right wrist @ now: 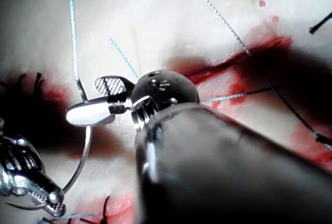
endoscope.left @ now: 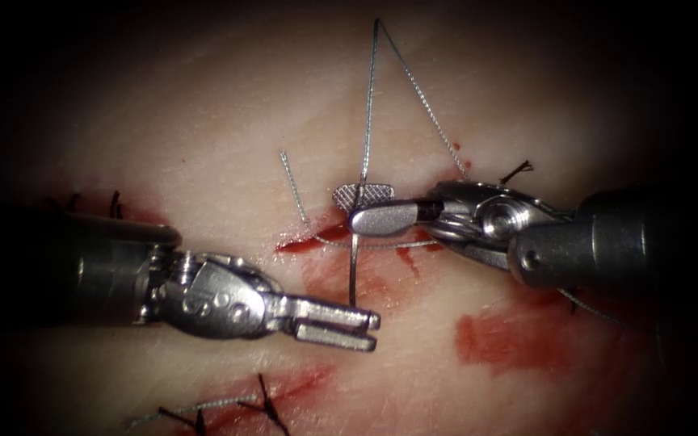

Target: Wound Closure

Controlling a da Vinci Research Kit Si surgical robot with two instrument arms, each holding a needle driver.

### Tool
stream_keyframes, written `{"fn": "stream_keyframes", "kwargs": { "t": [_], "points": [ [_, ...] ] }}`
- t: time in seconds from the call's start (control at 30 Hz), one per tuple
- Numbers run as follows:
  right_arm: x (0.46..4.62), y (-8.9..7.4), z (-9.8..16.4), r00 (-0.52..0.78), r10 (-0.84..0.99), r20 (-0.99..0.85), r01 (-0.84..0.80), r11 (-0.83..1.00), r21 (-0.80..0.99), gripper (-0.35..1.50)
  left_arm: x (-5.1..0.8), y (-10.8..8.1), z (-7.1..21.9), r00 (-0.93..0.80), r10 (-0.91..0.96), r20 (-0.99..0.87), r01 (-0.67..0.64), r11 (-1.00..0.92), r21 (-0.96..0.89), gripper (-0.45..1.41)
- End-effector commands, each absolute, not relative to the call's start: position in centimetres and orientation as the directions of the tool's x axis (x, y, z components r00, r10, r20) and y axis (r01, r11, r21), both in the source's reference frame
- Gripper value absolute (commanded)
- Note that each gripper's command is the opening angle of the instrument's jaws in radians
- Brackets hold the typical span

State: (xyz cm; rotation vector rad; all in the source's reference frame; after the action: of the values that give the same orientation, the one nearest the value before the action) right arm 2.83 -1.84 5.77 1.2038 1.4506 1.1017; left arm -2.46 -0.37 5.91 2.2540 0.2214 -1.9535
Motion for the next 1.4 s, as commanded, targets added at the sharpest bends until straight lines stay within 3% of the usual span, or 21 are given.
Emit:
{"fn": "stream_keyframes", "kwargs": {
  "t": [0.03, 0.1, 0.13, 0.17, 0.2, 0.27, 0.43, 0.57, 0.63, 0.7, 0.8, 0.83, 0.9, 1.0, 1.03, 1.07, 1.1, 1.13, 1.17, 1.23, 1.4],
  "points": [
    [2.91, -1.86, 5.79, -0.095, 0.990, -0.107, 0.165, 0.122, 0.979, -0.01, -2.51, -0.39, 5.96, 0.140, 0.014, -0.990, 0.208, -0.978, 0.016, -0.45],
    [2.91, -1.86, 5.79, -0.095, 0.990, -0.107, 0.165, 0.122, 0.979, -0.30, -2.51, -0.39, 5.96, 0.141, 0.014, -0.990, 0.208, -0.978, 0.016, -0.45],
    [2.91, -1.86, 5.79, -0.095, 0.990, -0.107, 0.165, 0.122, 0.979, -0.35, -2.51, -0.39, 5.96, 0.140, 0.014, -0.990, 0.208, -0.978, 0.016, -0.45],
    [2.90, -1.87, 5.79, -0.094, 0.990, -0.107, 0.166, 0.122, 0.979, -0.35, -2.52, -0.38, 5.96, 0.131, 0.061, -0.990, 0.215, -0.976, -0.032, 0.04],
    [2.90, -1.87, 5.79, -0.094, 0.990, -0.107, 0.166, 0.122, 0.979, -0.35, -2.52, -0.38, 5.96, 0.131, 0.061, -0.990, 0.215, -0.976, -0.032, 0.04],
    [2.88, -1.88, 5.79, -0.095, 0.990, -0.108, 0.165, 0.122, 0.979, -0.35, -2.52, -0.36, 5.95, 0.119, 0.121, -0.986, 0.223, -0.971, -0.092, 0.36],
    [2.83, -1.89, 5.81, -0.110, 0.988, -0.107, 0.155, 0.123, 0.980, -0.35, -2.51, -0.25, 5.91, 0.104, 0.200, -0.974, 0.226, -0.959, -0.172, 0.63],
    [2.83, -1.84, 5.86, -0.135, 0.978, -0.157, 0.136, 0.176, 0.975, -0.35, -2.49, -0.13, 5.83, 0.064, 0.367, -0.928, 0.225, -0.911, -0.345, 1.20],
    [2.82, -1.81, 5.88, -0.169, 0.960, -0.223, 0.105, 0.243, 0.964, -0.35, -2.44, -0.01, 5.75, 0.048, 0.444, -0.895, 0.181, -0.885, -0.430, 1.05],
    [2.79, -1.79, 5.90, -0.183, 0.932, -0.314, 0.082, 0.332, 0.940, -0.35, -2.36, 0.12, 5.66, 0.045, 0.484, -0.874, 0.163, -0.867, -0.472, 1.16],
    [2.75, -1.75, 5.95, -0.194, 0.864, -0.465, 0.048, 0.482, 0.875, -0.35, -2.08, 0.36, 5.48, 0.051, 0.511, -0.858, 0.159, -0.852, -0.498, 1.08],
    [2.73, -1.73, 5.98, -0.199, 0.817, -0.541, 0.030, 0.557, 0.830, -0.35, -1.96, 0.45, 5.42, 0.053, 0.521, -0.852, 0.172, -0.845, -0.506, 0.91],
    [2.68, -1.71, 6.03, -0.156, 0.721, -0.675, -0.031, 0.680, 0.733, -0.35, -1.74, 0.55, 5.37, 0.006, 0.537, -0.844, 0.181, -0.830, -0.527, 0.22],
    [2.61, -1.76, 6.10, -0.092, 0.686, -0.722, -0.108, 0.714, 0.692, -0.35, -1.68, 0.55, 5.41, -0.068, 0.520, -0.852, 0.152, -0.838, -0.524, 0.24],
    [2.55, -1.84, 6.19, -0.028, 0.639, -0.769, -0.172, 0.754, 0.633, -0.35, -1.66, 0.49, 5.48, -0.133, 0.497, -0.857, 0.171, -0.840, -0.514, -0.11],
    [2.53, -1.89, 6.23, 0.004, 0.603, -0.798, -0.205, 0.782, 0.589, -0.35, -1.67, 0.46, 5.53, -0.161, 0.480, -0.862, 0.188, -0.843, -0.504, -0.13],
    [2.53, -1.92, 6.27, 0.018, 0.567, -0.824, -0.231, 0.804, 0.548, -0.35, -1.68, 0.42, 5.58, -0.187, 0.452, -0.872, 0.199, -0.852, -0.484, 0.00],
    [2.54, -1.93, 6.29, 0.025, 0.541, -0.841, -0.257, 0.816, 0.517, -0.35, -1.71, 0.38, 5.65, -0.214, 0.426, -0.879, 0.201, -0.861, -0.467, -0.37],
    [2.57, -1.93, 6.31, 0.018, 0.510, -0.860, -0.278, 0.829, 0.485, -0.35, -1.73, 0.34, 5.71, -0.245, 0.517, -0.820, 0.174, -0.808, -0.562, -0.45],
    [2.61, -1.88, 6.31, -0.023, 0.486, -0.874, -0.286, 0.834, 0.471, -0.35, -1.72, 0.21, 5.86, -0.304, 0.818, -0.489, 0.045, -0.500, -0.865, -0.45],
    [2.70, -1.69, 6.21, -0.099, 0.407, -0.908, -0.333, 0.846, 0.416, -0.35, -1.78, 0.07, 6.19, -0.324, 0.830, -0.454, 0.007, -0.478, -0.878, -0.45]
  ]
}}
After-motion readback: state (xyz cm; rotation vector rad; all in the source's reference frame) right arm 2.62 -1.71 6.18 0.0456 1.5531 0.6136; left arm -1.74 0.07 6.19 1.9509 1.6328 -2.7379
